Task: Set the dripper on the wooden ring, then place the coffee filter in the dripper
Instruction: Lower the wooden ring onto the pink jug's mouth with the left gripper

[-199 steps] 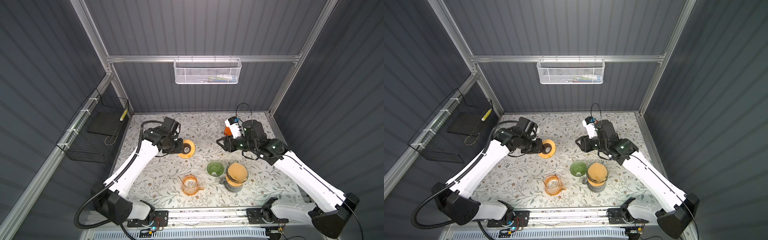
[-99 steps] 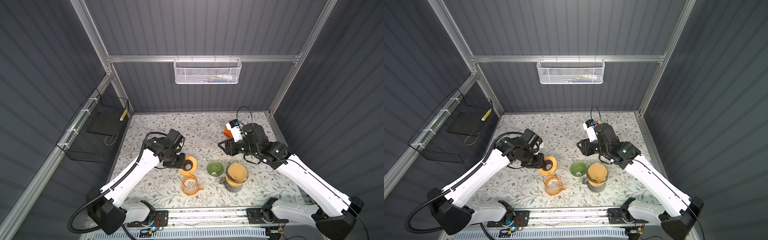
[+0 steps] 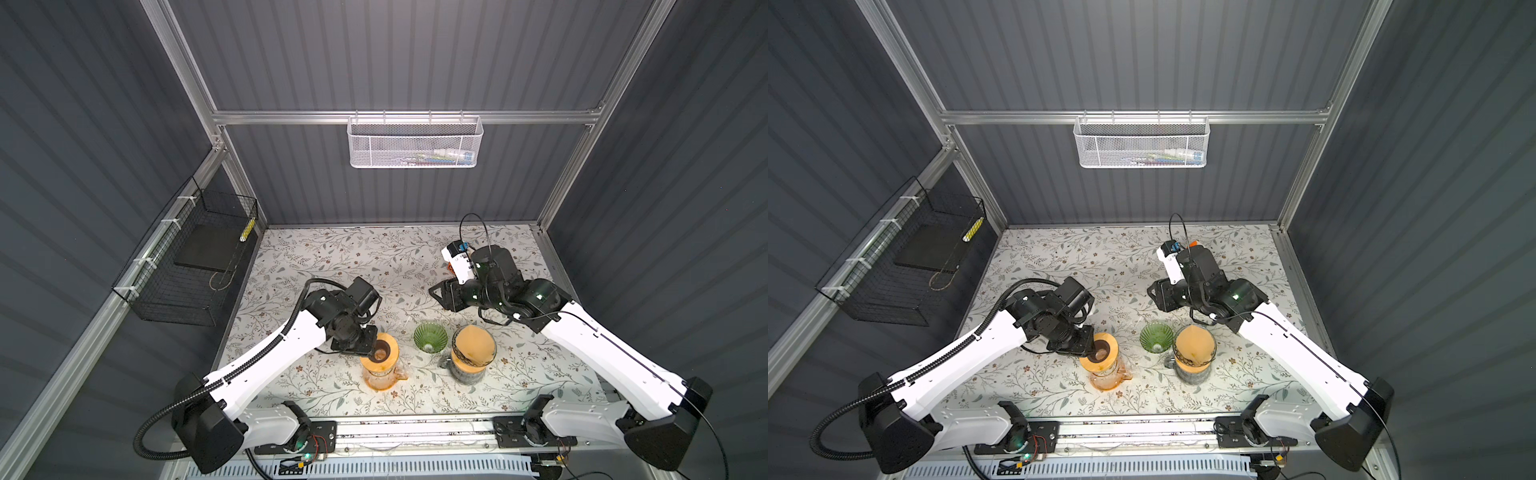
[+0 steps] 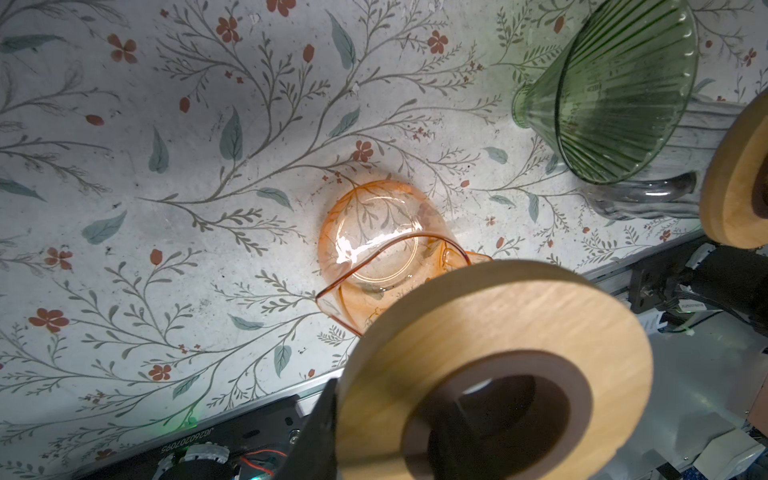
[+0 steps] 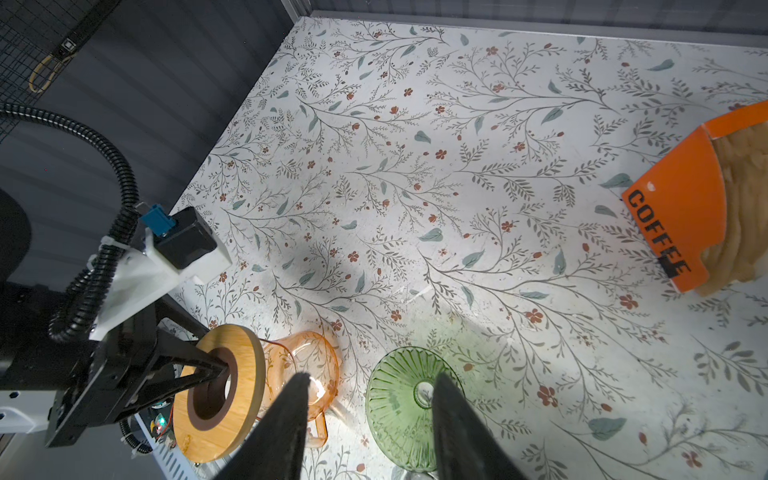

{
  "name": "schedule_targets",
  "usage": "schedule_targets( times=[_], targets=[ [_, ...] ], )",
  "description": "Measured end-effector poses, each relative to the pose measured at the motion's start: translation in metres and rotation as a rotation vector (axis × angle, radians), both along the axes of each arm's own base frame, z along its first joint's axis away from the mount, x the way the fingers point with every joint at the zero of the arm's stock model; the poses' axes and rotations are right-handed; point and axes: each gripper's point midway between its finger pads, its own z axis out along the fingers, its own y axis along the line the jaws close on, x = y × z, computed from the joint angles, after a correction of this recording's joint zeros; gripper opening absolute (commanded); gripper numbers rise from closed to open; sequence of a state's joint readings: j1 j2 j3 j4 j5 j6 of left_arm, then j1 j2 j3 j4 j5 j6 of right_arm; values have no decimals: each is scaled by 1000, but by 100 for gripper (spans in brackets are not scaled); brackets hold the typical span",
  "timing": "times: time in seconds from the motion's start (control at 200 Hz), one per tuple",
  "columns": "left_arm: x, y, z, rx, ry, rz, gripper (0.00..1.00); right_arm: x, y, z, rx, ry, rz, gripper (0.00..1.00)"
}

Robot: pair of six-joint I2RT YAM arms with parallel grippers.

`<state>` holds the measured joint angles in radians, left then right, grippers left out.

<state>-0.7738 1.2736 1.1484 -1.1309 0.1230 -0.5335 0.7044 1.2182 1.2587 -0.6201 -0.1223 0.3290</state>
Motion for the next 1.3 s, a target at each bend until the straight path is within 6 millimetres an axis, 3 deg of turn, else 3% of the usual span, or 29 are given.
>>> schedule_targets(
  times=[0.49, 1.301],
  targets=[
    [-1, 0, -27, 95, 6, 7, 10, 2, -1, 0, -13, -13, -7, 50],
    [-3, 1, -45, 146, -9, 1, 10, 2, -1, 0, -16, -20, -2, 50]
  ],
)
